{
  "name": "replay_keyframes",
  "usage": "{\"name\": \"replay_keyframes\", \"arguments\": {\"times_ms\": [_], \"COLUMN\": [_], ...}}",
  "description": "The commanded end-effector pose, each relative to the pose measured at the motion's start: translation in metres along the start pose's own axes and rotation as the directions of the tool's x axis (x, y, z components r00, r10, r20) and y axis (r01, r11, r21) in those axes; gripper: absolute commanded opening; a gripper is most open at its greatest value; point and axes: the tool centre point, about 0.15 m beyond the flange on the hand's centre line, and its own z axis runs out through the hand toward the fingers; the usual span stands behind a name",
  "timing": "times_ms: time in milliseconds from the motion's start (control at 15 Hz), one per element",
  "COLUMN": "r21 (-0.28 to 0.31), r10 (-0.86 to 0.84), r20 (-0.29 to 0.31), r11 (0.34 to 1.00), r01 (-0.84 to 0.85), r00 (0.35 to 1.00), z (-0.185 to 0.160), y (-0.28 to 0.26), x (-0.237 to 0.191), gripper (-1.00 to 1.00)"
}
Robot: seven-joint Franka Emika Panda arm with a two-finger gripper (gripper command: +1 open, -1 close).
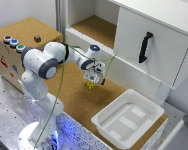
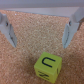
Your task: Go push the yellow block to the left
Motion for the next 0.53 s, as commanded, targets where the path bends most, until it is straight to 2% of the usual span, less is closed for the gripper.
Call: {"name": "replay_keyframes", "arguments": {"times_ms": [0, 133, 267, 467], "r21": [-0.024, -0.089, -0.12, -0.122], "r10": [0.049, 0.141, 0.227, 0.285], "r20": [-0.004, 0.011, 0.034, 0.084], "r11": [0.999, 0.986, 0.968, 0.954], "r01": [-0.049, -0.139, -0.222, -0.274], "r00": [0.999, 0.99, 0.973, 0.955], "z": [-0.004, -0.002, 0.005, 0.018], "y": [0.005, 0.013, 0.019, 0.014], "x": [-0.005, -0.015, -0.029, -0.036], "gripper": [1.0, 1.0, 1.0, 1.0]}}
